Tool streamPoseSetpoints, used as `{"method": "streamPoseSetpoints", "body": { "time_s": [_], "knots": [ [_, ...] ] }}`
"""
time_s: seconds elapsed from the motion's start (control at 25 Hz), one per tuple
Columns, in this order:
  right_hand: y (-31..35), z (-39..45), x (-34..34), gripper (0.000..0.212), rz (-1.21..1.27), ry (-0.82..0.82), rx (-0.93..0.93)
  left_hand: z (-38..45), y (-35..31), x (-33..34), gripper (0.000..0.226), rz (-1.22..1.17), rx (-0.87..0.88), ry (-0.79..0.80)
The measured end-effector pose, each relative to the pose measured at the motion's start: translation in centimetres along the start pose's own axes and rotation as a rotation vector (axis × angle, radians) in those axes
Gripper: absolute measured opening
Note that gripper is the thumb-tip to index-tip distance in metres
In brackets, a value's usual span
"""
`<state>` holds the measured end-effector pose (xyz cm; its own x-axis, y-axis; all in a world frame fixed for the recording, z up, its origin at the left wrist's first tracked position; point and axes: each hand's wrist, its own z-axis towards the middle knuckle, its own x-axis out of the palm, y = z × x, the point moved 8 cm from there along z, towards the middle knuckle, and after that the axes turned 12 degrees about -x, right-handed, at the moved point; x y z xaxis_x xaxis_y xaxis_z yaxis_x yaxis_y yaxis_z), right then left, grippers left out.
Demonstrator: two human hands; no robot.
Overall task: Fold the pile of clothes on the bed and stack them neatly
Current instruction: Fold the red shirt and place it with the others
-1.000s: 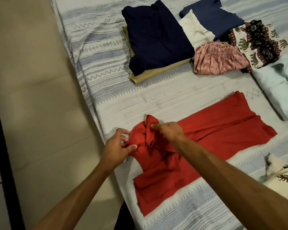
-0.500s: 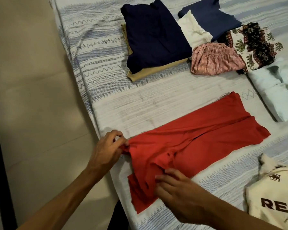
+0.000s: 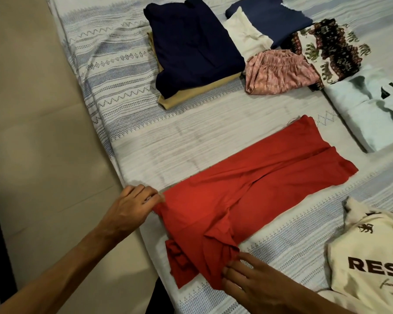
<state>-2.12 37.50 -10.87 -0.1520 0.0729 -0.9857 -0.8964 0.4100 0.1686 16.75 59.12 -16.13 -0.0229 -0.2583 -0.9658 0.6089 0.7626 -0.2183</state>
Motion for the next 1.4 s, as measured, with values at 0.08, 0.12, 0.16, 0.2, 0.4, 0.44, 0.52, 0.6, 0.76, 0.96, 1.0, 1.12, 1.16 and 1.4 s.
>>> {"method": "streamPoseSetpoints", "body": {
  "time_s": [0.08, 0.12, 0.16, 0.2, 0.4, 0.44, 0.52, 0.6, 0.76, 0.96, 1.0, 1.12, 1.16, 1.4],
  "knots": [
    [0.0, -0.3, 0.4, 0.006, 0.007, 0.063, -0.017, -0.6, -0.2, 0.0, 0.026, 0.079, 0.087, -0.005],
    [-0.2, -0.3, 0.7, 0.005, 0.019, 0.096, -0.015, -0.5, -0.2, 0.1, 0.024, 0.093, 0.08, 0.005],
    [-0.4, -0.1, 0.9, 0.004, 0.025, 0.106, -0.005, -0.3, 0.2, 0.3, 0.022, 0.077, 0.038, 0.027],
    [-0.6, 0.2, 0.9, 0.007, 0.035, 0.091, 0.009, 0.1, 0.5, 0.4, 0.021, 0.027, -0.033, 0.052],
    [1.0, 3.1, 3.6, 0.01, 0.087, 0.116, 0.045, 0.2, 2.7, 1.2, 0.021, -0.531, -0.535, 0.076],
    [1.1, 3.4, 4.8, 0.008, 0.105, 0.186, 0.07, 0.0, 3.0, 1.4, 0.026, -0.594, -0.6, 0.056],
    [0.9, 3.4, 6.6, 0.015, 0.139, 0.298, 0.124, -0.3, 3.2, 1.9, 0.031, -0.612, -0.62, 0.077],
    [0.4, 3.4, 5.5, 0.02, 0.118, 0.253, 0.147, -0.4, 2.4, 2.0, 0.027, -0.388, -0.463, 0.116],
    [-8.6, 0.3, 0.5, 0.018, 0.567, -0.225, 0.84, 0.0, -0.2, 2.0, 0.038, 0.039, -0.042, 0.077],
    [-12.2, -3.4, 6.6, 0.044, 1.616, -0.745, 1.744, -0.1, -2.3, 2.3, 0.034, 0.001, 0.134, 0.093],
    [-12.1, -2.7, 7.6, 0.047, 1.659, -0.794, 1.785, 0.1, -1.8, 2.6, 0.034, -0.049, 0.079, 0.113],
    [-11.6, -2.2, 10.3, 0.032, 1.525, -0.887, 1.967, 0.0, -0.7, 3.5, 0.041, -0.157, -0.033, 0.167],
    [-11.4, -2.2, 10.3, 0.025, 1.459, -0.926, 2.009, -0.2, -0.5, 3.5, 0.046, -0.182, -0.047, 0.175],
    [-10.2, -2.9, 5.1, 0.035, 0.79, -0.975, 1.765, 0.2, -0.3, 1.6, 0.03, -0.17, -0.012, 0.077]
  ]
}}
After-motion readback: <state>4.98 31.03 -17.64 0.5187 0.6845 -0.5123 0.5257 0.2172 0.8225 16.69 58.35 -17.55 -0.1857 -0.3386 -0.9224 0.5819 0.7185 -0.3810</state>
